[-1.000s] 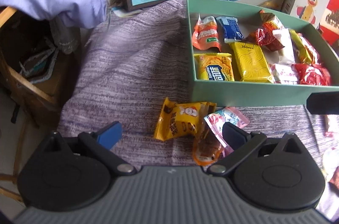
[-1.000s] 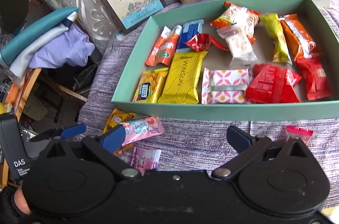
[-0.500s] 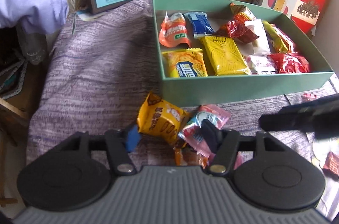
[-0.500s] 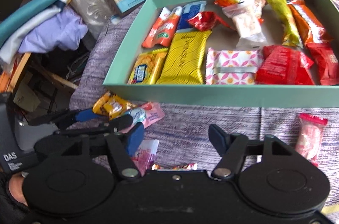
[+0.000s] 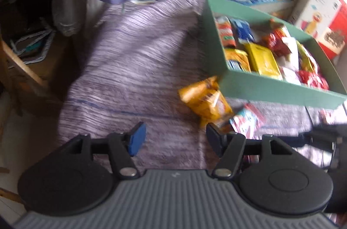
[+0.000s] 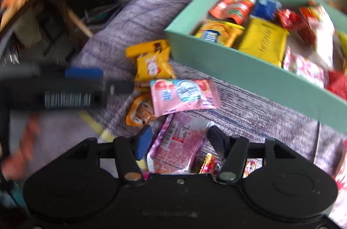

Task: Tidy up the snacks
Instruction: 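Grasp the yellow-orange packet with left gripper while right grasps pink-white packet, then carry both packets into the green tray and open both grippers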

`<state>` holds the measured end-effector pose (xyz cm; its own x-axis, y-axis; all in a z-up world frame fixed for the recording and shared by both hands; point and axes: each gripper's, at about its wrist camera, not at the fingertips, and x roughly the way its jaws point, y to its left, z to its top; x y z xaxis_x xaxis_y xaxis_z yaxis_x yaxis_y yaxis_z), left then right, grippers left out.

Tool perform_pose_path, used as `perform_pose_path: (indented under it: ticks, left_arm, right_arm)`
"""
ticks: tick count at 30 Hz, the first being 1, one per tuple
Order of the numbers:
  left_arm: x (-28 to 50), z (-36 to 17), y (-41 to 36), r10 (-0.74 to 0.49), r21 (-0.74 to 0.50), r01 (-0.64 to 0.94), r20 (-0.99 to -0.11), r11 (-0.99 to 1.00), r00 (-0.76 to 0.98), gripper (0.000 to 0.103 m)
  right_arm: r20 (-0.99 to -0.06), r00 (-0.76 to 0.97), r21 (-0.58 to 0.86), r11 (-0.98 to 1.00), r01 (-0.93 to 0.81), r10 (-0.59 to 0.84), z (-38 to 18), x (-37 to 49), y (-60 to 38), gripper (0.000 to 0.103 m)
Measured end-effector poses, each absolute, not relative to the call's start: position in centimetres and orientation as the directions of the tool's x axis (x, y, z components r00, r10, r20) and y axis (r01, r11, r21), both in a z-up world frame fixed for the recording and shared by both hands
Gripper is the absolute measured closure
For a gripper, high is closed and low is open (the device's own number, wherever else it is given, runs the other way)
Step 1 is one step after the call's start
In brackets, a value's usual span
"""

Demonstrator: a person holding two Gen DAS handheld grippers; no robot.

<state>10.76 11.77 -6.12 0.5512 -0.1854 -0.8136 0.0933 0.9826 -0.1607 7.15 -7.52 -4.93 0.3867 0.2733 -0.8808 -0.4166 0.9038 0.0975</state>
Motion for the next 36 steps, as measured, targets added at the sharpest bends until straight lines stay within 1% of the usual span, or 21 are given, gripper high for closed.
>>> perform_pose_path:
  ticks: [1, 4, 6, 9, 10, 12, 13, 15, 18, 25, 31, 36]
  left_arm:
    - [11.1, -6.0, 11.8, -0.187, -0.166, 0.089, -0.81, 0.982, 0.555, 0.038]
    - [12.1, -5.8, 10.9, -0.197, -0.166, 0.107, -0.806, 0.98, 0.558, 0.032]
    - [12.9, -6.0, 9.9, -0.205, -0.156, 0.134, -0.809, 0.979, 0.551, 0.029]
    - [14.1, -6.8, 8.5, -0.207, -0.15, 0.149, -0.822, 0.977, 0.53, 0.029]
    - [14.5, -7.1, 8.2, -0.209, -0.152, 0.15, -0.827, 0.977, 0.522, 0.031]
    - [14.7, -7.7, 7.4, -0.198, -0.132, 0.161, -0.829, 0.978, 0.523, 0.057]
    - [14.4, -7.7, 7.0, -0.186, -0.11, 0.17, -0.823, 0.979, 0.537, 0.064]
    - [13.9, -7.2, 6.8, -0.186, -0.106, 0.173, -0.814, 0.979, 0.551, 0.07]
    - [12.9, -6.7, 6.8, -0.163, -0.089, 0.156, -0.804, 0.984, 0.572, 0.074]
    - [11.2, -4.7, 8.3, -0.158, -0.108, 0.12, -0.793, 0.987, 0.588, 0.074]
    - [10.8, -1.8, 8.3, -0.184, -0.131, 0.131, -0.765, 0.983, 0.617, 0.075]
    - [11.2, 0.4, 6.4, -0.225, -0.143, 0.179, -0.74, 0.973, 0.633, 0.075]
  right_arm:
    - [-0.879, 0.4, 0.068, 0.898, -0.434, 0.26, -5.0, 6.8, -7.4, 0.052]
    - [-0.878, 0.402, 0.072, 0.902, -0.425, 0.259, -4.7, 6.7, -8.7, 0.075]
    - [-0.881, 0.4, 0.084, 0.914, -0.396, 0.254, -4.7, 7.0, -10.1, 0.076]
    - [-0.88, 0.404, 0.095, 0.927, -0.364, 0.249, -4.7, 7.0, -11.6, 0.076]
    - [-0.88, 0.404, 0.099, 0.928, -0.358, 0.25, -4.6, 7.0, -12.0, 0.076]
    - [-0.878, 0.405, 0.111, 0.933, -0.344, 0.254, -4.8, 7.0, -12.7, 0.076]
    - [-0.875, 0.407, 0.124, 0.935, -0.333, 0.262, -4.7, 7.0, -13.0, 0.076]
    - [-0.869, 0.406, 0.154, 0.936, -0.317, 0.281, -4.5, 7.0, -13.8, 0.077]
    - [-0.862, 0.401, 0.198, 0.934, -0.296, 0.31, -4.4, 7.3, -14.4, 0.077]
    - [-0.825, 0.413, 0.312, 0.92, -0.236, 0.386, -2.6, 7.1, -16.3, 0.077]
    - [-0.778, 0.458, 0.39, 0.902, -0.185, 0.431, -0.5, 7.7, -18.9, 0.077]
    - [-0.742, 0.512, 0.422, 0.895, -0.145, 0.433, 1.2, 8.2, -21.4, 0.077]
